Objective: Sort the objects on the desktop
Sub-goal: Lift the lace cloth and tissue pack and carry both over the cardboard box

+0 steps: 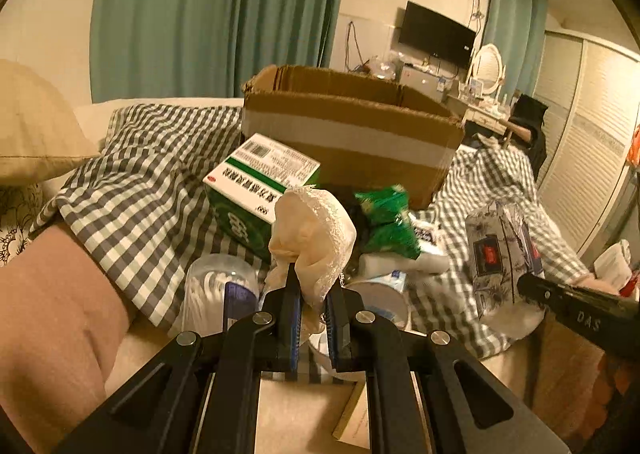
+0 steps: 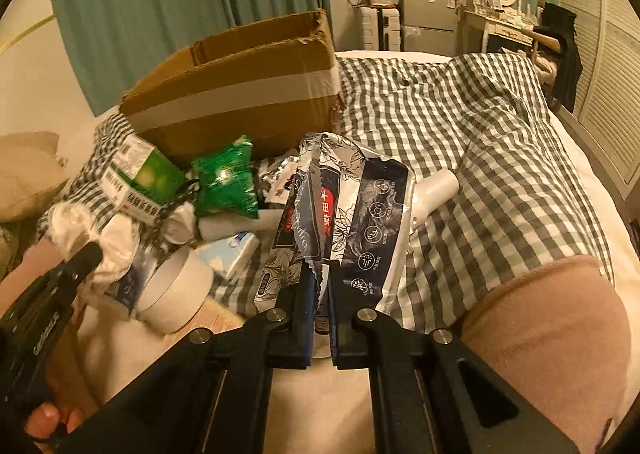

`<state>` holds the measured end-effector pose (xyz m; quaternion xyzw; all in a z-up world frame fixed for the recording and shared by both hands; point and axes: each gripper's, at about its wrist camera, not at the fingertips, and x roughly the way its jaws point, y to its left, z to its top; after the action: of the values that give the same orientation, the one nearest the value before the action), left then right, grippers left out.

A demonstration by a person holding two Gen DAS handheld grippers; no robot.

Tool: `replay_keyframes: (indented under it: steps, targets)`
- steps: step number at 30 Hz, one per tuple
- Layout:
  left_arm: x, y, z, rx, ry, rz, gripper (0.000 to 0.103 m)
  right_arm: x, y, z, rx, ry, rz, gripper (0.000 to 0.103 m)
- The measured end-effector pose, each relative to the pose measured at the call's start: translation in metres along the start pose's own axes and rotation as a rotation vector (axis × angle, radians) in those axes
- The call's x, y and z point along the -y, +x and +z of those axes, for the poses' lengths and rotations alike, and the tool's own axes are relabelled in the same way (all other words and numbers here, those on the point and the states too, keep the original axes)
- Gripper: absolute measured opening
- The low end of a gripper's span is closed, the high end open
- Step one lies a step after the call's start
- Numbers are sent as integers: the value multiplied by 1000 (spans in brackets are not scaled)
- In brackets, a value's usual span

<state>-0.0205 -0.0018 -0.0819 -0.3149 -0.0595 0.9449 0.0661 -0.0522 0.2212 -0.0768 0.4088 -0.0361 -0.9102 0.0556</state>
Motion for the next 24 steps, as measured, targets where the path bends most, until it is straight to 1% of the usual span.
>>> replay_keyframes:
  steps: [5,8,13,19,24]
  targets:
    - [3,-4,6,3,-1,18,10,-9,-20,0,21,-11,42,5]
    - [4,-5,8,-5,-11,-2,10,-16,-32,1,42,-28,52,5]
    - [3,-12,18,13,-17,-1,10,-24,-48,9,73,-46,86,5]
    - [3,-20,43,54,-11,-1,10,-33,-66,27,115,-79,127,5]
    - [5,-26,75,91,-5,-17,10,-41,-73,58,136,-102,190,5]
